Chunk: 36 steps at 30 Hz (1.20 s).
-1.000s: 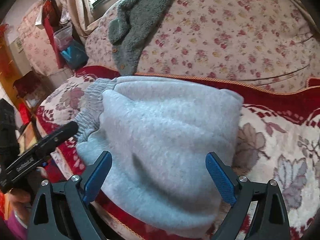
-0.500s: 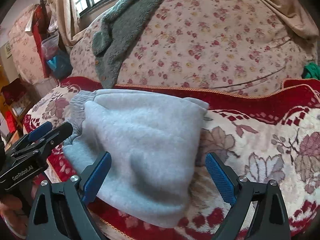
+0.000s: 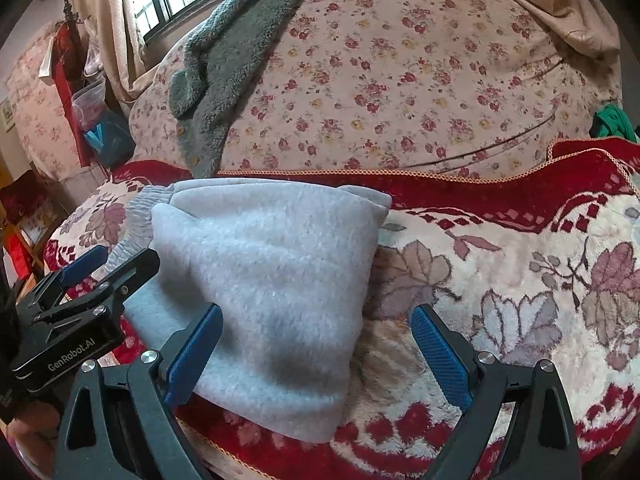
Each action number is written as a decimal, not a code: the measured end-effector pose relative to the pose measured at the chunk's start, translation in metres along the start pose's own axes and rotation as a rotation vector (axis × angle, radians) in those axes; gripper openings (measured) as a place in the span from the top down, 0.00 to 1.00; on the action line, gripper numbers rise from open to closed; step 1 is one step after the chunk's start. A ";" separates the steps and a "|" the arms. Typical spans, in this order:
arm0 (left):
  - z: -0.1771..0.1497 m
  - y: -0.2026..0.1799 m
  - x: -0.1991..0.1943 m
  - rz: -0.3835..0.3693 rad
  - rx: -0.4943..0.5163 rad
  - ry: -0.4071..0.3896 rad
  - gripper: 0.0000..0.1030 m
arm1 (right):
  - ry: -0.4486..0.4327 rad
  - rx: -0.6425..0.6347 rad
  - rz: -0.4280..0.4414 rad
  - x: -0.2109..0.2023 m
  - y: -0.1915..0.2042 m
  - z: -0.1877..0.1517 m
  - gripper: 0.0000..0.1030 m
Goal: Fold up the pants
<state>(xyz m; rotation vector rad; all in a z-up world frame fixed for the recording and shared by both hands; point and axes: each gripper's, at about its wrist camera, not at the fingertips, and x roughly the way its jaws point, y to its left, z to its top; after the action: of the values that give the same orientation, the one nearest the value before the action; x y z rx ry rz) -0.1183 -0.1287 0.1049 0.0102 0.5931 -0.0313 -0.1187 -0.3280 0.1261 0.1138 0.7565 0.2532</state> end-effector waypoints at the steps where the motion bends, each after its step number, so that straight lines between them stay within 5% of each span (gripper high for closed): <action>1: 0.000 0.000 0.000 0.001 0.001 0.001 0.11 | 0.002 0.000 0.002 0.001 0.000 0.000 0.05; 11: 0.001 0.022 0.002 0.020 -0.037 -0.004 0.11 | 0.035 -0.002 0.076 0.012 0.001 -0.003 0.05; 16: 0.007 0.055 0.004 -0.036 -0.119 -0.006 0.00 | 0.066 0.064 0.156 0.021 -0.012 -0.004 0.00; 25: -0.005 0.101 0.046 -0.279 -0.246 0.151 0.00 | 0.150 0.215 0.257 0.058 -0.041 -0.007 0.00; 30: -0.023 0.108 0.073 -0.217 -0.215 0.219 0.00 | 0.179 0.269 0.333 0.084 -0.049 -0.010 0.00; 36: -0.032 0.121 0.094 -0.272 -0.233 0.243 0.00 | 0.204 0.306 0.470 0.113 -0.051 -0.007 0.00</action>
<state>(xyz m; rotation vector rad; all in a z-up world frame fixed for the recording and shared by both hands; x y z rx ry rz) -0.0544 -0.0101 0.0263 -0.2961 0.8348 -0.2269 -0.0349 -0.3470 0.0358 0.5666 0.9635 0.6011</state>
